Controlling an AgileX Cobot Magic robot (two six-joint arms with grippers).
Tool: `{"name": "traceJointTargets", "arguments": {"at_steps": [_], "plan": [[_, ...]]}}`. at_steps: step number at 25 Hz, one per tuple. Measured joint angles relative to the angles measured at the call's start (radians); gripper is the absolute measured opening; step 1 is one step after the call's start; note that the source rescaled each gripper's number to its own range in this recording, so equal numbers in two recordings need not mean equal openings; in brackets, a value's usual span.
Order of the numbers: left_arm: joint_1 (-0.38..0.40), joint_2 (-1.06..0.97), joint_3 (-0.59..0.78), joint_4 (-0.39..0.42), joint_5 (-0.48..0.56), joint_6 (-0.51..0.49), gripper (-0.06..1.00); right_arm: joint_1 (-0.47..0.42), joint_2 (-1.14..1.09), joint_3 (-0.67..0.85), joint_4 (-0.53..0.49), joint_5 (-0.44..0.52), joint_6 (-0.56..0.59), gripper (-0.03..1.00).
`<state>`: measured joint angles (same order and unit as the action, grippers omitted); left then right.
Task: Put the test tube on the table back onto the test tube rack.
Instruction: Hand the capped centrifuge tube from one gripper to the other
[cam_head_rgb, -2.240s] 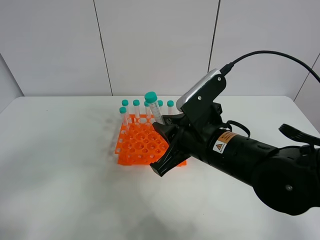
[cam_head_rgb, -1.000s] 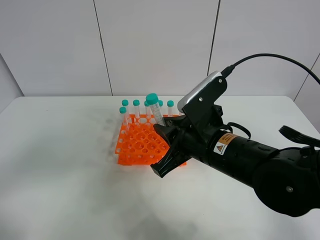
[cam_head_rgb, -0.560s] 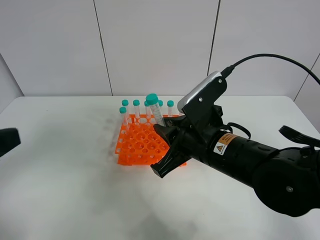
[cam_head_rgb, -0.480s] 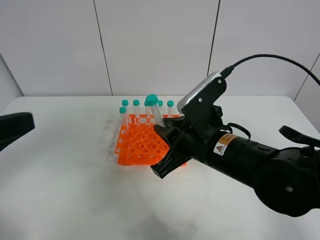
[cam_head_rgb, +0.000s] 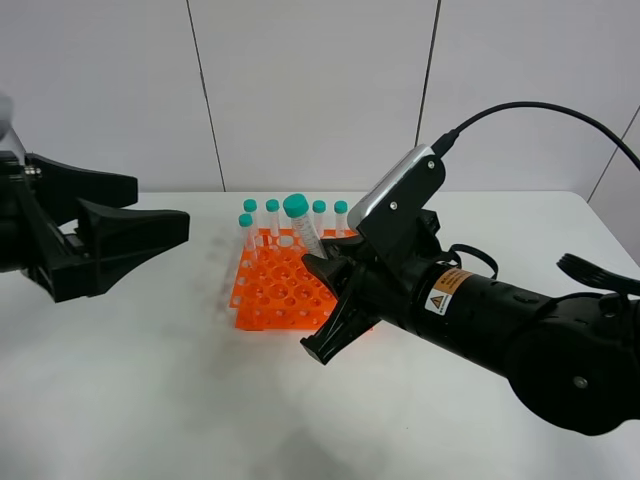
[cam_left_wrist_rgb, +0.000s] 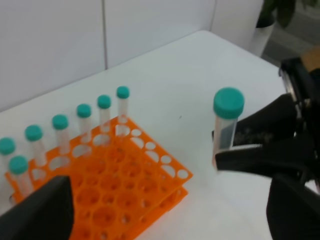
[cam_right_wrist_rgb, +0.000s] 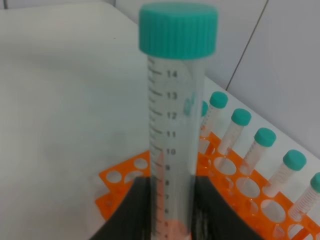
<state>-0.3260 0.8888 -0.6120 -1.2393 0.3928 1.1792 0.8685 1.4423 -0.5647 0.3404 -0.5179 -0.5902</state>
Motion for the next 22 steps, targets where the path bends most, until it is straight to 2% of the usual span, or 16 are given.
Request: {"name": "traceJointTargets", "arguments": {"at_steps": [4, 8, 11, 15, 22], "plan": [[0.000, 0.064, -0.007, -0.210, 0.032, 0.182, 0.80, 0.000, 0.000, 0.000, -0.016, 0.000, 0.000, 0.03], [0.000, 0.120, -0.044, -0.347, 0.136, 0.310, 0.80, 0.003, 0.000, 0.000, -0.042, -0.008, 0.021, 0.03], [0.000, 0.156, -0.078, -0.403, 0.188, 0.361, 0.80, 0.003, 0.000, 0.000, -0.054, -0.041, 0.061, 0.03], [0.000, 0.200, -0.092, -0.462, 0.196, 0.421, 0.80, 0.003, 0.000, 0.000, -0.078, -0.083, 0.113, 0.03], [0.000, 0.282, -0.095, -0.483, 0.207, 0.555, 0.80, 0.003, 0.000, 0.000, -0.091, -0.098, 0.135, 0.03]]}}
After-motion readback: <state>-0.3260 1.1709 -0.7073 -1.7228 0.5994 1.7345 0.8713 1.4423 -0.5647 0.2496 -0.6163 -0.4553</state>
